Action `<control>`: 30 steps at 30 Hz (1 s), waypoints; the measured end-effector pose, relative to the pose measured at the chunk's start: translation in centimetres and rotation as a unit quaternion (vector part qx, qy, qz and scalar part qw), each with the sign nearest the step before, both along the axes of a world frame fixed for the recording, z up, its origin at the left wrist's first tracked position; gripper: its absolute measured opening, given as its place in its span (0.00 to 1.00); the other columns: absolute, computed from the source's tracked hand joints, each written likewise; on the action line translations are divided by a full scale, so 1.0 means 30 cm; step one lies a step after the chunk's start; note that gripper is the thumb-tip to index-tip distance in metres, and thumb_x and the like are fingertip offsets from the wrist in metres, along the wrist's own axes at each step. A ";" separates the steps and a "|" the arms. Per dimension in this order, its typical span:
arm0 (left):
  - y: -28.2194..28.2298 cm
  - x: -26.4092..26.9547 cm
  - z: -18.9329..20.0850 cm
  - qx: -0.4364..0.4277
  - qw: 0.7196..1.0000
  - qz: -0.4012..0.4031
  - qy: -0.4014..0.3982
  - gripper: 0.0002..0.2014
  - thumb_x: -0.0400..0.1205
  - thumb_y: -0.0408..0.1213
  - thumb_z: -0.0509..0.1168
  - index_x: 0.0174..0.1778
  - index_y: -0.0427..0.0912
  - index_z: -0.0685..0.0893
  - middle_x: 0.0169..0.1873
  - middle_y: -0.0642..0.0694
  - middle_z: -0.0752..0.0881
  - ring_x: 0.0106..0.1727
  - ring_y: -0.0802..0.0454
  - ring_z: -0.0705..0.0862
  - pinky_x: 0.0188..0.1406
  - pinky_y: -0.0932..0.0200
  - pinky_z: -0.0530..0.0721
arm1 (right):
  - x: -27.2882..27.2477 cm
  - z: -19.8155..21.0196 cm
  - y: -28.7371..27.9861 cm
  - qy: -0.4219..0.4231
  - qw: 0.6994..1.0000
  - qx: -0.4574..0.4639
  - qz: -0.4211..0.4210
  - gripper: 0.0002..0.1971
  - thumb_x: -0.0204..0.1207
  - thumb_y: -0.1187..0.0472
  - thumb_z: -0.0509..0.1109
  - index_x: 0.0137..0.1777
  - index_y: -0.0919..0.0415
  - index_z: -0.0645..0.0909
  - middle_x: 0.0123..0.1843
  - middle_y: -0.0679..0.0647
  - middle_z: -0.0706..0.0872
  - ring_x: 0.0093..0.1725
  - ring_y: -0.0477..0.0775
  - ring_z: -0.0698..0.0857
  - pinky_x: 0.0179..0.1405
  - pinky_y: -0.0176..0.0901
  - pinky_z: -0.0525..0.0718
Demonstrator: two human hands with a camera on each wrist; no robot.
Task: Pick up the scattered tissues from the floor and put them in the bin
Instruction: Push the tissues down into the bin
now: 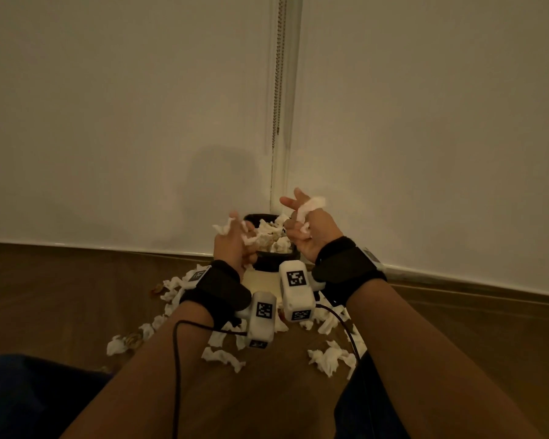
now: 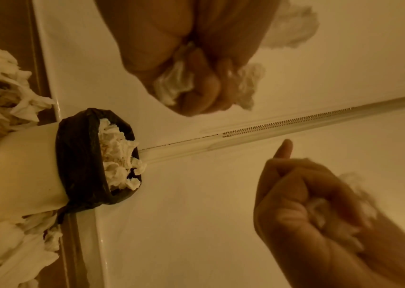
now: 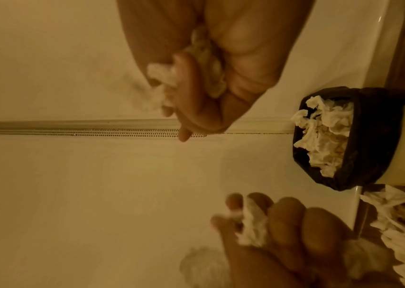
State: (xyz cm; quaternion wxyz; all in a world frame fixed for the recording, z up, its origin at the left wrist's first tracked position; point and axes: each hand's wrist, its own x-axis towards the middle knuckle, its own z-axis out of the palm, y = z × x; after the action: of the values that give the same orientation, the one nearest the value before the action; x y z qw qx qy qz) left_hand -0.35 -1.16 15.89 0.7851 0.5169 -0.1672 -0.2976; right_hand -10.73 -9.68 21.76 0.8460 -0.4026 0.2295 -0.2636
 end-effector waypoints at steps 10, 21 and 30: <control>-0.027 0.001 0.002 -0.013 0.999 -0.036 0.020 0.17 0.86 0.37 0.49 0.51 0.39 0.83 0.37 0.43 0.87 0.36 0.51 0.84 0.28 0.65 0.81 | 0.030 -0.008 -0.013 0.030 0.996 -0.067 0.053 0.14 0.80 0.68 0.63 0.64 0.65 0.80 0.30 0.51 0.77 0.27 0.46 0.72 0.36 0.39 0.72; -0.083 0.084 -0.019 -0.107 0.983 -0.026 0.150 0.21 0.84 0.22 0.54 0.74 0.35 0.70 0.62 0.41 0.78 0.50 0.49 0.84 0.40 0.61 0.88 | 0.120 -0.025 -0.078 -0.022 0.997 -0.005 0.071 0.12 0.82 0.71 0.59 0.61 0.67 0.78 0.46 0.59 0.85 0.21 0.40 0.78 0.16 0.24 0.75; -0.171 0.197 -0.035 -0.015 0.986 0.011 0.164 0.27 0.82 0.63 0.50 0.24 0.48 0.65 0.15 0.54 0.65 0.11 0.59 0.58 0.11 0.74 0.54 | 0.189 -0.113 -0.245 0.025 0.995 0.080 -0.062 0.32 0.80 0.34 0.50 0.19 0.54 0.61 0.13 0.47 0.60 0.10 0.46 0.56 0.14 0.25 0.51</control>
State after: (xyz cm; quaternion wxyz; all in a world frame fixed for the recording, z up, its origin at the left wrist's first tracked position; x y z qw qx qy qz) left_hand 5.55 -6.30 14.84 0.8125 0.4511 -0.0347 -0.3676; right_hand -5.05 -17.04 18.38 0.8515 -0.3250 0.2954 -0.2865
